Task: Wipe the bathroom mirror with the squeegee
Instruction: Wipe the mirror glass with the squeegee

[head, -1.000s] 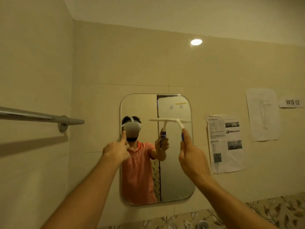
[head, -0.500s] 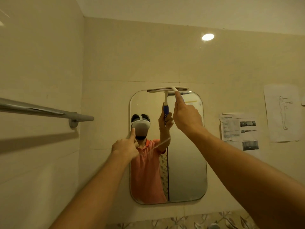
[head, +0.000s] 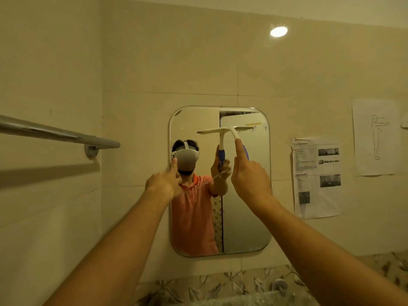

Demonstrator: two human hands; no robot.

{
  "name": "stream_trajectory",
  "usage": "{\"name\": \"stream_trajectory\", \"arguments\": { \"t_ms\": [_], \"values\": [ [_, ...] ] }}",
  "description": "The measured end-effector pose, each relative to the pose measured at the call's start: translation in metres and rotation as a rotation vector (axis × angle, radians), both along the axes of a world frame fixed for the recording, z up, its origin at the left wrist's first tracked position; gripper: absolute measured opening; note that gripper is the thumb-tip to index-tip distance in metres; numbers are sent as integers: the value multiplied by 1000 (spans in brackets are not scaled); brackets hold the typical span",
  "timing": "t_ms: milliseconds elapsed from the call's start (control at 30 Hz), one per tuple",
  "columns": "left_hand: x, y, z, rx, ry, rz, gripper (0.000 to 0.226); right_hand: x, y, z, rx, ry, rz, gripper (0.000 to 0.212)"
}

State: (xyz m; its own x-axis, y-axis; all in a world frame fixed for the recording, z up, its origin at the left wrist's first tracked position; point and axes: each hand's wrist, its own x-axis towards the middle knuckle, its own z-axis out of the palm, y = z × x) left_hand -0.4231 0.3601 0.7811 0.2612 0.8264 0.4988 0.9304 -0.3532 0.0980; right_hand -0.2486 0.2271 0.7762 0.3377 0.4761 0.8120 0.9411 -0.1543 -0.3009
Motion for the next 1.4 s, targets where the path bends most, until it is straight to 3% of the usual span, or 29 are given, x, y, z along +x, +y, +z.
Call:
{"name": "stream_trajectory", "arguments": {
  "t_ms": [667,833,1067,1233,1400],
  "values": [
    [1,-9,-1,-23,1,11,94,1,-12,-95,-132,72,18,85],
    [1,-11,-2,-52,-11,10,95,-3,-24,-104,-131,136,68,78],
    [4,-8,-1,-43,16,20,94,9,-34,-21,224,389,230,52],
    [1,-7,-3,-48,-5,18,94,30,-27,52,296,496,157,49],
    [4,-6,-5,-32,-21,5,94,39,-21,79,266,569,80,53]
  ]
}}
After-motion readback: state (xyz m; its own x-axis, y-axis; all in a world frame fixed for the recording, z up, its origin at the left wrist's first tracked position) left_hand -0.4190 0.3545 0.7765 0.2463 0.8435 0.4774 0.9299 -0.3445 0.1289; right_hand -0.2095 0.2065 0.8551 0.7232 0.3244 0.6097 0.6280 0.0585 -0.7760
